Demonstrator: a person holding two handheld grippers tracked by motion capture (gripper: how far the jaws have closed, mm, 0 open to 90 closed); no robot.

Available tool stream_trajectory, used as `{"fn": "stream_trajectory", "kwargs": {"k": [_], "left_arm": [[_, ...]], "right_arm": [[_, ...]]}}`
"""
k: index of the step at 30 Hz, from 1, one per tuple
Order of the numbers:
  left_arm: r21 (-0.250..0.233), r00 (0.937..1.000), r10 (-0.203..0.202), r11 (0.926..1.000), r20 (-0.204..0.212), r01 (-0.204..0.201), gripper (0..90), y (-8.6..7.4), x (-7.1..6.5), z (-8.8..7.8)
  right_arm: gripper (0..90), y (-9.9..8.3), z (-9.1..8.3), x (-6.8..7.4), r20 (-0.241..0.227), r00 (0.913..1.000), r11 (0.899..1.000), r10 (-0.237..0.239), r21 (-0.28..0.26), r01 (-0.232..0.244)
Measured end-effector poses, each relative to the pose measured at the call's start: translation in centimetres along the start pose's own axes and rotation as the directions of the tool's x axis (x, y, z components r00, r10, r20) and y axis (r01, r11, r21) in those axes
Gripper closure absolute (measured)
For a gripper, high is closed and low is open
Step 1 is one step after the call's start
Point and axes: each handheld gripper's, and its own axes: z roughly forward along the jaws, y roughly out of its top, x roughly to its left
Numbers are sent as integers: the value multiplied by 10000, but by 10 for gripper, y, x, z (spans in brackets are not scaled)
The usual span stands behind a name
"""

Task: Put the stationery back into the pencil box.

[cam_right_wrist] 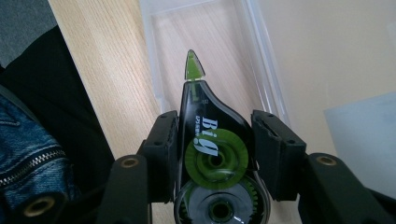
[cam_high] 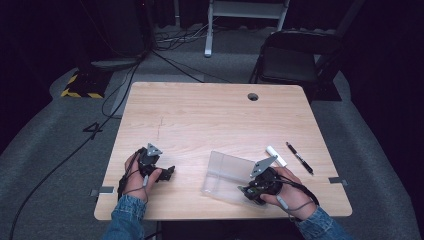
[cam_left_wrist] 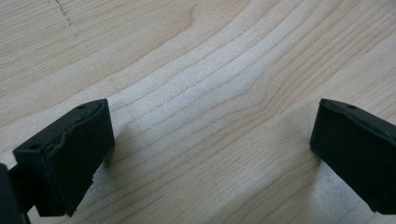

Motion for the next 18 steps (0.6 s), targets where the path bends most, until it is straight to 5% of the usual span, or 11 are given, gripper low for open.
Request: {"fn": "stream_trajectory", "kwargs": {"k": [18], "left_arm": [[2,10000,3,10000,0,-3,1,0,0,0]], "right_arm": [[534,-2,12,-1,-294,9995,9992,-62,394,74]]}}
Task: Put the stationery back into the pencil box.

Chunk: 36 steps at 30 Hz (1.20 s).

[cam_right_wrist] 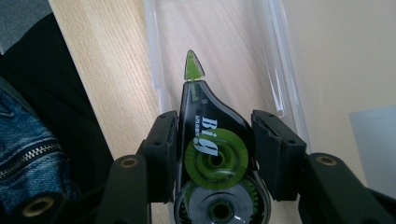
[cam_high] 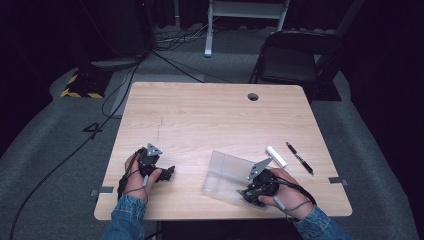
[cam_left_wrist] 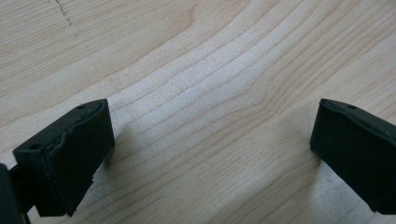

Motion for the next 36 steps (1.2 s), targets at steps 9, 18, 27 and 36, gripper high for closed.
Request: {"fn": "stream_trajectory", "kwargs": {"k": [9,18,27,36], "left_arm": [[1,10000,-1,10000,2,1,1,0,0,0],[1,10000,-5,10000,3,5,1,0,0,0],[1,10000,-4,10000,4,4,1,0,0,0],[-1,10000,-3,10000,3,3,1,0,0,0]], "right_arm": [[532,-2,4,-2,-460,9989,9999,98,118,-93],[528,-3,6,-3,-762,9969,9996,201,204,-186],[510,-4,7,-4,-1059,9939,9993,303,234,-279],[506,-4,-2,-5,-830,9958,9990,384,-200,-402]]}}
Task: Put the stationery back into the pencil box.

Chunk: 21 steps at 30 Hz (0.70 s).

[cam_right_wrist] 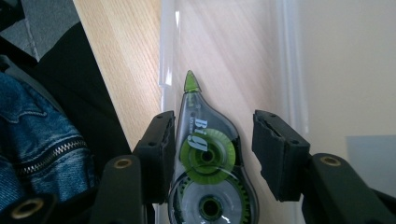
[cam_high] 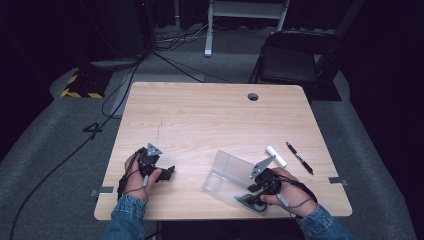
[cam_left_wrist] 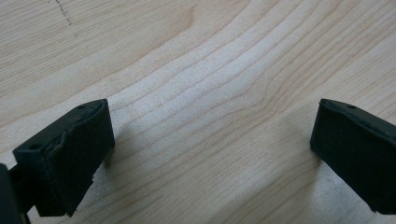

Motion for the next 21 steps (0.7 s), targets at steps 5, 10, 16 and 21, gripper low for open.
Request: {"fn": "stream_trajectory", "kwargs": {"k": [5,10,16,21], "left_arm": [[1,10000,-2,10000,1,2,1,0,0,0],[1,10000,0,10000,-2,0,1,0,0,0],[2,10000,-5,10000,17,5,1,0,0,0],[-6,10000,2,10000,14,-2,1,0,0,0]], "right_arm": [[507,1,-10,-1,286,9996,9989,78,-472,-64],[505,1,-21,-2,588,9982,9947,146,-1025,-85],[503,1,-39,-5,1072,9938,9815,300,-1911,-90],[497,-1,-58,-8,1521,9867,9578,569,-2871,-109]]}}
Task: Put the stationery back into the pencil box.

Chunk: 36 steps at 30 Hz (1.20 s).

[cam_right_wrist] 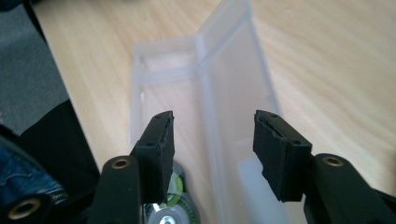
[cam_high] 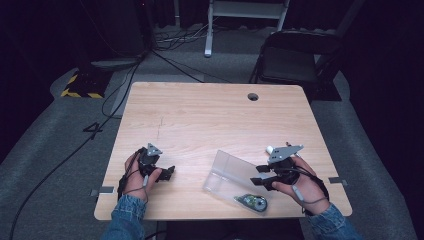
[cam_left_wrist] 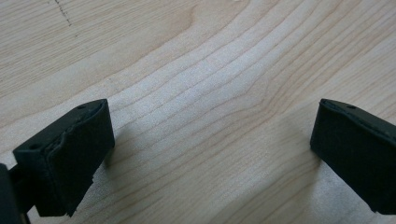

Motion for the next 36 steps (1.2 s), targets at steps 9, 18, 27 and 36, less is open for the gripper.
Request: {"fn": "stream_trajectory", "kwargs": {"k": [9,18,27,36], "left_arm": [[2,10000,3,10000,-2,-3,1,0,0,0],[0,10000,11,10000,-3,-11,1,0,0,0],[14,10000,4,10000,-2,-4,1,0,0,0],[11,10000,6,10000,-5,-6,2,0,0,0]], "right_arm": [[470,-3,-22,-17,1181,9917,9927,513,-1146,-377],[462,-16,-36,-44,2248,9659,9818,1287,-1658,-922],[467,-37,-37,-75,3225,9240,9745,2057,-1543,-1631],[545,-66,-32,-107,4148,8670,9610,2760,-1042,-2561]]}}
